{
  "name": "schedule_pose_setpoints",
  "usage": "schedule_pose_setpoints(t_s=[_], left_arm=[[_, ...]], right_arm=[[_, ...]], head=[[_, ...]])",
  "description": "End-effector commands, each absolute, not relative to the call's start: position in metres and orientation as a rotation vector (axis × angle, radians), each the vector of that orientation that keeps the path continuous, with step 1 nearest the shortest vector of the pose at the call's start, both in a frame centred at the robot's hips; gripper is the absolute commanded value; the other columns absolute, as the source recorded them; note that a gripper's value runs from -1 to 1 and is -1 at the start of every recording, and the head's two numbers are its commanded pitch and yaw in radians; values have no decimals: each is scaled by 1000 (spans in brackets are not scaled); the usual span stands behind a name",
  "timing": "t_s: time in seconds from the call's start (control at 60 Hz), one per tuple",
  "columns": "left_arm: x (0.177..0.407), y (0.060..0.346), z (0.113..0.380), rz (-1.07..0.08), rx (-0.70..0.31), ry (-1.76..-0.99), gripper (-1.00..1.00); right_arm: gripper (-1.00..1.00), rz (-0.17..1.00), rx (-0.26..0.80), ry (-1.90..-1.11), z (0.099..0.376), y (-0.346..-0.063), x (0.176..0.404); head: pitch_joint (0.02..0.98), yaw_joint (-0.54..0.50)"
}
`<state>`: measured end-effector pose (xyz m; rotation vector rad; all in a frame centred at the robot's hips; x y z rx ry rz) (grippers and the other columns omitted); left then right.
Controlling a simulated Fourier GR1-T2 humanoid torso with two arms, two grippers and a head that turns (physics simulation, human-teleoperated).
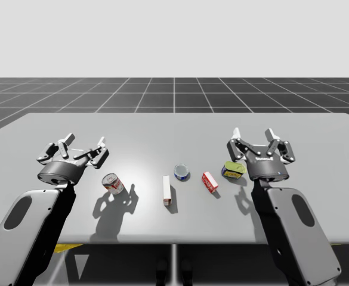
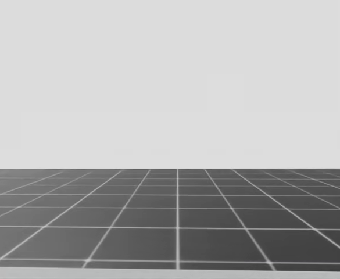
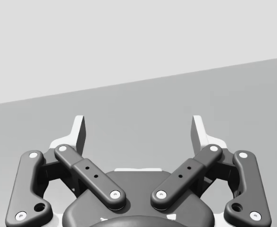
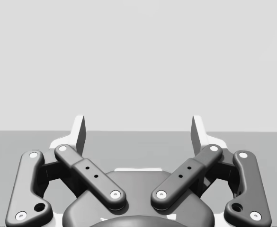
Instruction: Lift the red soup can off the table.
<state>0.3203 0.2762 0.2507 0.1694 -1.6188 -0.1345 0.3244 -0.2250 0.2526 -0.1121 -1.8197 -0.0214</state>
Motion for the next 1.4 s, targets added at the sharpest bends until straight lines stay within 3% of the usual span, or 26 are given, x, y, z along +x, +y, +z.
schedule_pose_setpoints(t_s=[0.017,0.267,0.633,0.933,1.1,1.4], left_arm=[[320,277,251,-134,173,-1620,-1000],[320,276,250,-137,173,-1618,-1000],[320,276,250,-139,193,-1623,-1000],[321,276,250,-145,196,-1622,-1000],[322,275,250,-151,199,-1621,-1000],[320,274,250,-154,196,-1616,-1000]], right_arm=[[-1000,-7,-79,-1774,251,-224,321],[-1000,-24,-71,-1777,253,-227,323],[-1000,1,-76,-1761,252,-226,323],[-1000,13,-70,-1751,252,-225,323],[-1000,20,-54,-1753,253,-224,321],[-1000,34,-54,-1760,253,-219,319]], head=[[39,29],[92,24],[428,8],[620,37],[741,153],[835,390]])
